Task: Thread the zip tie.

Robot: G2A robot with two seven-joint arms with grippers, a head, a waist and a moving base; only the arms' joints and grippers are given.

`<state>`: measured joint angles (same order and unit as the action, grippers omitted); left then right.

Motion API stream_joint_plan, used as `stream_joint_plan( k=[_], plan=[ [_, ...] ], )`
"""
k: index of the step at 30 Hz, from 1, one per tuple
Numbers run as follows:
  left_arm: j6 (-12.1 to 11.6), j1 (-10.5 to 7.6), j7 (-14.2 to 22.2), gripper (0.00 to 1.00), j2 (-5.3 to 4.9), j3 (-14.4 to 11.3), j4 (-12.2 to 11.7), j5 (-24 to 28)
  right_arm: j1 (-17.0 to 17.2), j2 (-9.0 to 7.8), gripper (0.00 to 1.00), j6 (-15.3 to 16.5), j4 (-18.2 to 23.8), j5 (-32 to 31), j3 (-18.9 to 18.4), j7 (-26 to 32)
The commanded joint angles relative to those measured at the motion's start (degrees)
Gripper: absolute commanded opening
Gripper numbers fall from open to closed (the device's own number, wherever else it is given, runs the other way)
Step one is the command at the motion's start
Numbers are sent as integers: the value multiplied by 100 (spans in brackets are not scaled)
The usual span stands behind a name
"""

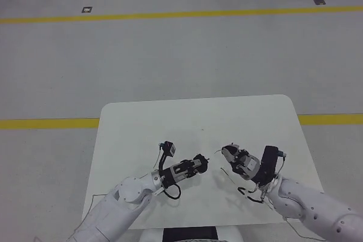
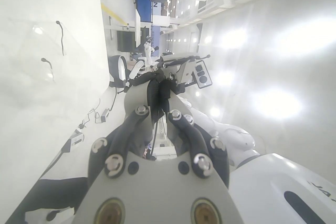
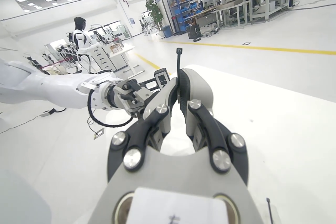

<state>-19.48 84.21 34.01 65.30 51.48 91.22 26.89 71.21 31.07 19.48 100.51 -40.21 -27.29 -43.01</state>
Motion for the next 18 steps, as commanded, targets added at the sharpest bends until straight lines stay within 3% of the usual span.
stream_joint_plan(
  k=[1,8,18],
  plan=[
    [0,0,0,0,0,0,0,0,-270,-25,0,0,-120,13,351,-219],
    [0,0,0,0,0,0,0,0,-1333,-49,0,0,-433,-65,1747,-1035],
    [0,0,0,0,0,0,0,0,-1356,17,0,0,-447,-242,1755,-1282]
  ],
)
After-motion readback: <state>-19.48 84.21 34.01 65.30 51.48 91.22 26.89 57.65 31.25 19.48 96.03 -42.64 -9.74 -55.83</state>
